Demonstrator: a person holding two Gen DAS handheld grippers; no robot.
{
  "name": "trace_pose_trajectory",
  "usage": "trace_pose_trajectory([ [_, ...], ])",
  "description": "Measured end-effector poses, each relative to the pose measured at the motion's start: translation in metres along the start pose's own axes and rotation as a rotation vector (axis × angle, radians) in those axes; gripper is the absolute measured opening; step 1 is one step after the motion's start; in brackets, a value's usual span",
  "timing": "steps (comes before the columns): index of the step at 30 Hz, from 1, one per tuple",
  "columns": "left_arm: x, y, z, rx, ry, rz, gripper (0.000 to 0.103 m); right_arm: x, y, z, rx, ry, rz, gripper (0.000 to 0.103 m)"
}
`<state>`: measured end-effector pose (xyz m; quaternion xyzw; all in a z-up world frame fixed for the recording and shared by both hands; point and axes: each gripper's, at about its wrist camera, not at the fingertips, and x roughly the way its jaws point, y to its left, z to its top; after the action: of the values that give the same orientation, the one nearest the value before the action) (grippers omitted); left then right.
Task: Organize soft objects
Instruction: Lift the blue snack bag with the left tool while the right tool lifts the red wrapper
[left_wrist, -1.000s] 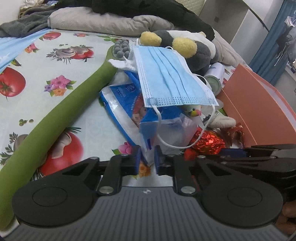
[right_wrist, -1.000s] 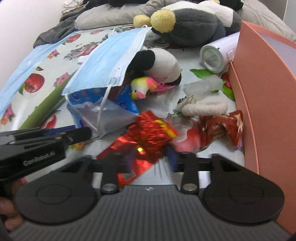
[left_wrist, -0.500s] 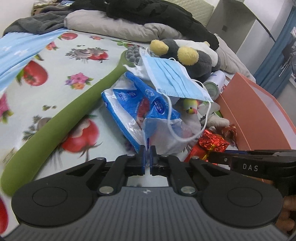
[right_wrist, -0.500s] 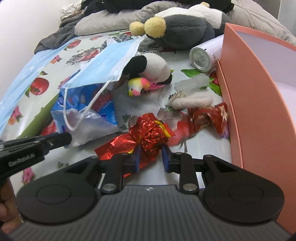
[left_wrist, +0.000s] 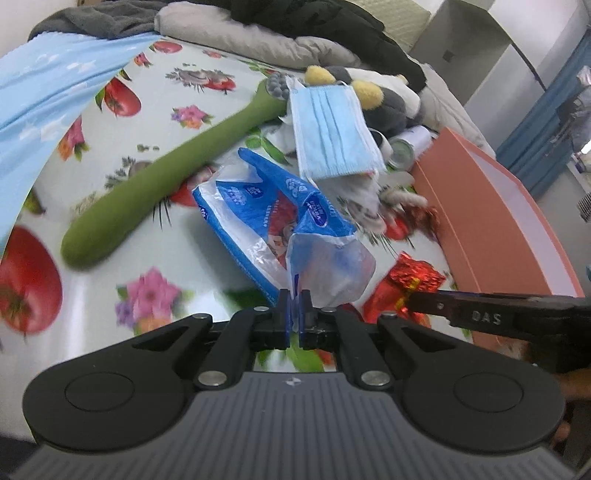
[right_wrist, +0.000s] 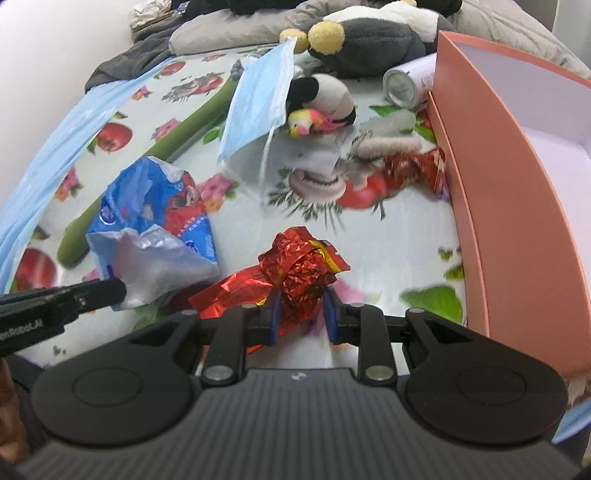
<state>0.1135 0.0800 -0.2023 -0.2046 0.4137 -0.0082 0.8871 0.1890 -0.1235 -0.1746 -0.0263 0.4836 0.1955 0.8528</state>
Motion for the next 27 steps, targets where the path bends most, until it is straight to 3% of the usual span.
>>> trace_pose_trajectory([
  [4, -0.017, 0.002, -0.013, -0.008, 0.011, -0.009, 0.005, -0.011, 0.005, -0.014, 0.008, 0.005, 0.003, 0.028],
  [12, -0.037, 0.019, -0.023, -0.123, 0.001, 0.058, 0.007, -0.018, -0.004, -0.027, 0.036, 0.019, -0.055, 0.03],
  [14, -0.043, 0.02, -0.021, -0.135, -0.005, 0.067, 0.014, -0.022, -0.009, -0.026, 0.057, 0.007, -0.059, 0.042],
  [16, -0.049, 0.02, -0.02, -0.163, -0.013, 0.052, 0.032, -0.026, -0.012, -0.026, 0.08, -0.002, -0.065, 0.056],
  [17, -0.051, 0.02, -0.019, -0.174, -0.018, 0.042, 0.04, -0.028, -0.014, -0.026, 0.095, -0.012, -0.067, 0.058],
  [21, -0.058, 0.017, -0.016, -0.211, -0.033, 0.009, 0.046, -0.034, -0.012, -0.026, 0.125, -0.022, -0.043, 0.06],
  [23, -0.058, 0.016, -0.013, -0.227, -0.039, -0.003, 0.047, -0.034, -0.011, -0.027, 0.15, -0.022, -0.03, 0.074],
  [27, -0.05, 0.009, -0.003, -0.219, -0.062, 0.004, 0.047, -0.028, -0.006, -0.027, 0.182, -0.033, -0.018, 0.074],
])
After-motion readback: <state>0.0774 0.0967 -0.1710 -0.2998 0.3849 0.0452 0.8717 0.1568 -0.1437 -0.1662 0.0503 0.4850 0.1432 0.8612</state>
